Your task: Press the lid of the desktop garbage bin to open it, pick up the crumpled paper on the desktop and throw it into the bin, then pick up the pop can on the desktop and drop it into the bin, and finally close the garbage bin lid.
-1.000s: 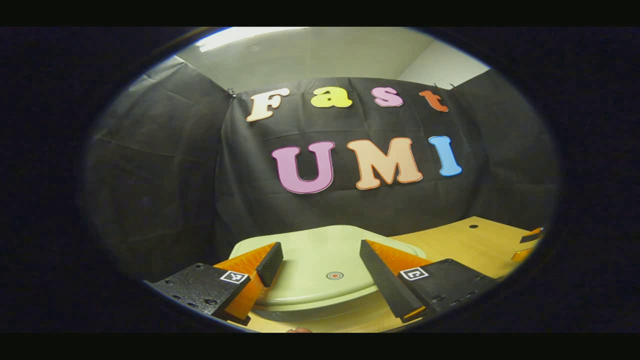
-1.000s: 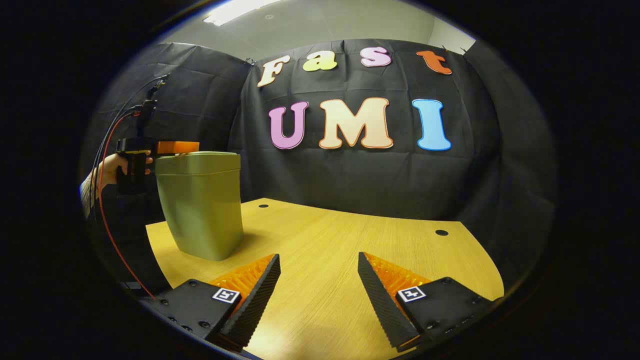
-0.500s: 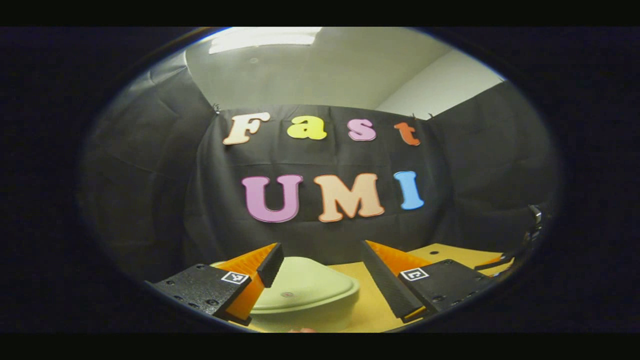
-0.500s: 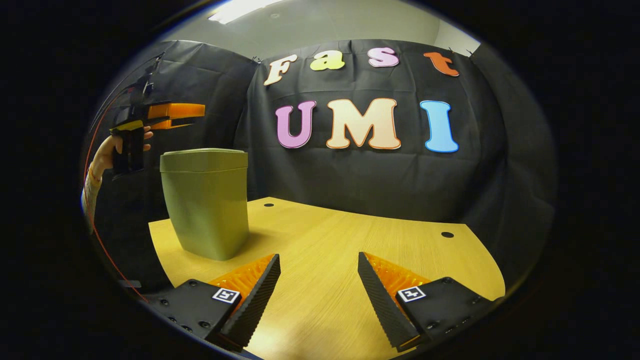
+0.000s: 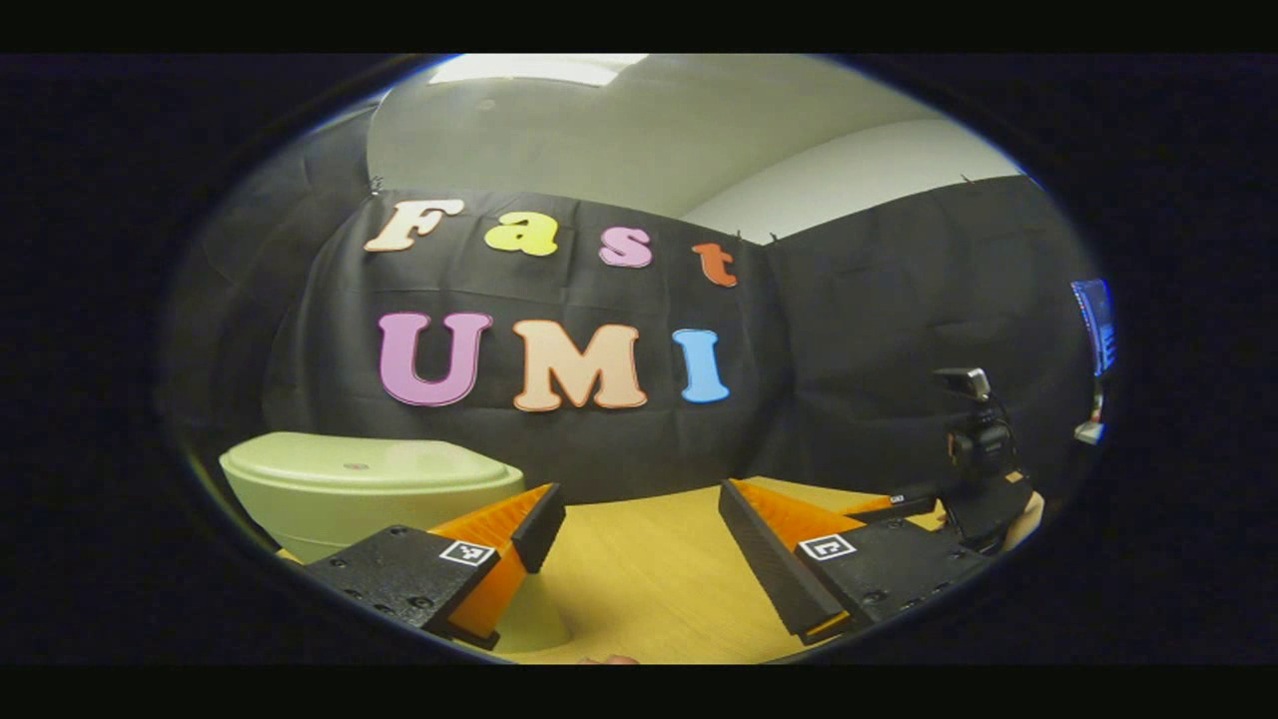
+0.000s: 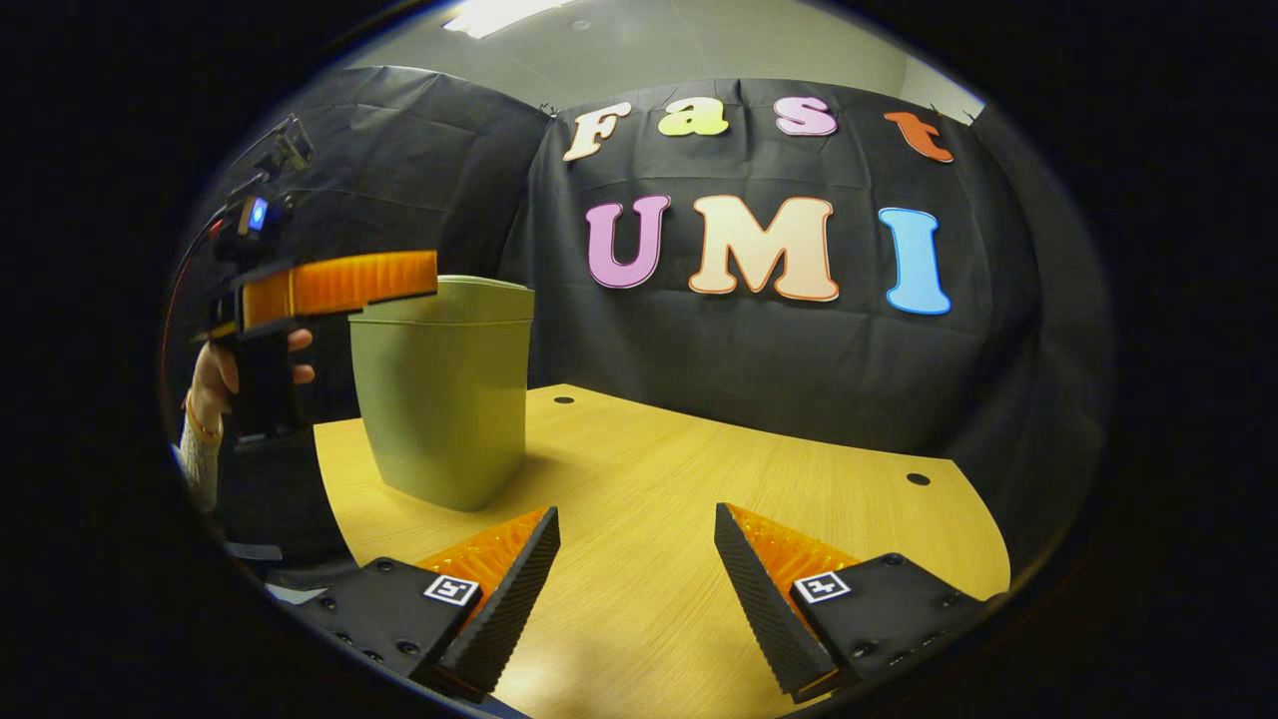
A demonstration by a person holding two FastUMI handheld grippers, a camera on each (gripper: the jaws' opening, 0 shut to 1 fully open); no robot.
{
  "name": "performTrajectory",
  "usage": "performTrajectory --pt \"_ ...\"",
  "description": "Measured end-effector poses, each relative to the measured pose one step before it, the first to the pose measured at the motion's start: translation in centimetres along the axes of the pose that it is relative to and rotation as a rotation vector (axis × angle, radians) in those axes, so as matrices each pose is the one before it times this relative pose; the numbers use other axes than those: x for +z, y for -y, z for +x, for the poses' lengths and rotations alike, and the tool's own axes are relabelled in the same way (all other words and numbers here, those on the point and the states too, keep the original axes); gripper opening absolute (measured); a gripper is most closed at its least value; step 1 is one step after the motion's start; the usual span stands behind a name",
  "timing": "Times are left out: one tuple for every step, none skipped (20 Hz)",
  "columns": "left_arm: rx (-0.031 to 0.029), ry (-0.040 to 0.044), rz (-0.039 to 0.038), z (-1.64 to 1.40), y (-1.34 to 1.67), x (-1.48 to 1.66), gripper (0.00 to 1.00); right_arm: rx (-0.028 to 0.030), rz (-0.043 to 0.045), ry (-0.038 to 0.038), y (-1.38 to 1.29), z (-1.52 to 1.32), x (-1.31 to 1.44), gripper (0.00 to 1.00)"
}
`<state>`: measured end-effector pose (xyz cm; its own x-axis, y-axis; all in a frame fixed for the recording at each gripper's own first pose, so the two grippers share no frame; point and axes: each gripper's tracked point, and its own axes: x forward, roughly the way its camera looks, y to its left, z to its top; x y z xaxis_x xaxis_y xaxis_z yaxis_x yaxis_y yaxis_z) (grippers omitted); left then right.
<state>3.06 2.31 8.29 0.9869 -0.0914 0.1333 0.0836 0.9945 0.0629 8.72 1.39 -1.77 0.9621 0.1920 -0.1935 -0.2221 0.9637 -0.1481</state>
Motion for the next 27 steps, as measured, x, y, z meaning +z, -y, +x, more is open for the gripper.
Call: performTrajectory --pt "-0.01003 0.00523 0.00374 -0.138 0.223 -1.091 0.94 0.01114 0.00290 0.00091 -0.284 0.149 0.055 0.99" --pt "-0.01004 -0.00452 0.00186 -0.042 0.127 -1.149 0.94 0.00261 0.00534 0.00458 0.021 0.061 0.041 0.99" --pt "-0.00711 -0.01006 -0.00344 -0.174 0.144 -1.332 0.94 0.00127 0.00679 -0.00006 -0.047 0.227 -0.011 0.98" --pt "-0.00821 -0.01528 -0.00169 -0.025 0.068 -1.327 0.94 0.00369 0.00539 0.00230 -0.161 0.038 -0.056 0.98" --pt "-0.00145 -0.01574 -0.00262 0.010 -0.049 -1.095 0.95 0.00276 0.00252 0.00469 -0.211 0.155 0.091 1.00" --pt "0.00167 -0.01048 -0.00544 0.074 -0.236 -0.925 0.95 -0.00278 -0.00164 0.00481 -0.035 0.201 0.043 0.98" --pt "-0.00395 -0.00921 -0.01058 0.168 -0.079 -0.761 0.95 -0.00865 -0.00581 0.00715 0.139 0.256 0.138 0.98" --pt "-0.00934 -0.00183 -0.02029 0.140 0.095 -0.607 0.95 -0.00907 -0.00329 0.00098 0.159 0.184 -0.127 0.98" --pt "-0.01042 -0.00368 -0.01973 0.196 0.150 -0.598 0.95 -0.00524 -0.00053 -0.00097 0.091 0.310 -0.082 0.98" --pt "-0.00492 -0.01079 -0.01343 0.170 -0.097 -0.625 0.95 0.00213 0.00306 -0.00434 -0.093 0.279 -0.354 0.98" --pt "-0.00307 -0.01753 -0.00341 0.161 -0.156 -0.590 0.94 0.00543 0.00490 -0.00922 -0.145 0.330 -0.277 0.98" --pt "0.00429 -0.02282 0.01163 0.014 -0.223 -0.589 0.95 0.00162 0.00756 -0.00956 -0.006 0.192 -0.341 0.98" --pt "0.01029 0.00877 0.00507 0.000 -0.549 0.351 0.94 0.00028 0.00381 -0.00029 0.026 0.332 -0.040 0.98" --pt "-0.00738 0.00275 -0.00370 0.214 -0.044 0.016 0.95 -0.00245 0.00052 -0.00279 -0.050 0.136 -0.105 0.98" --pt "0.00426 -0.00127 -0.00689 -0.105 -0.187 0.035 0.95 -0.00512 -0.00055 -0.00408 0.178 0.225 -0.051 0.98" --pt "0.00476 -0.00137 -0.00597 -0.020 -0.200 -0.019 0.95 -0.00012 -0.00338 -0.00300 0.017 -0.019 -0.162 0.98" --pt "-0.00296 0.00069 -0.00060 -0.080 0.143 -0.052 0.95 -0.00457 -0.00299 0.00235 0.156 -0.001 0.050 0.99" --pt "0.00280 -0.00186 0.00210 -0.012 -0.004 0.071 0.95 -0.00459 -0.00164 0.00465 0.221 -0.116 0.167 0.98" --pt "0.00092 -0.00121 -0.00006 -0.064 0.031 -0.085 0.95 -0.00321 0.00364 0.00724 0.163 -0.194 0.233 0.99" --pt "-0.00498 0.00496 0.00287 -0.046 0.294 0.238 0.95 0.00084 0.00623 0.01185 0.039 -0.303 0.328 0.98" --pt "-0.00635 0.00639 0.00392 -0.061 0.328 0.266 0.95 0.00359 0.00430 0.01701 -0.097 -0.382 0.536 0.98" --pt "-0.00362 0.00536 0.00080 -0.042 0.185 0.295 0.95 -0.00116 0.00281 0.01790 0.066 -0.297 0.473 0.98" --pt "-0.00583 0.00321 -0.00205 -0.049 0.206 0.080 0.95 -0.00593 0.00107 0.01547 0.210 -0.207 0.454 0.98" --pt "-0.00294 0.00133 -0.00229 -0.030 0.175 0.071 0.95 -0.00511 0.00060 0.01175 0.157 -0.315 0.280 0.98" --pt "-0.00069 0.00090 -0.00220 -0.034 0.061 -0.030 0.95 -0.00190 0.00049 0.00545 0.083 -0.143 0.125 0.98" --pt "-0.00126 -0.00238 -0.00125 0.021 0.053 -0.046 0.95 -0.00141 0.00137 0.00314 -0.013 -0.067 0.025 0.98" --pt "0.00183 -0.00268 -0.00014 0.014 -0.023 -0.057 0.95 -0.00040 0.00314 0.00159 0.048 -0.053 0.068 0.98"
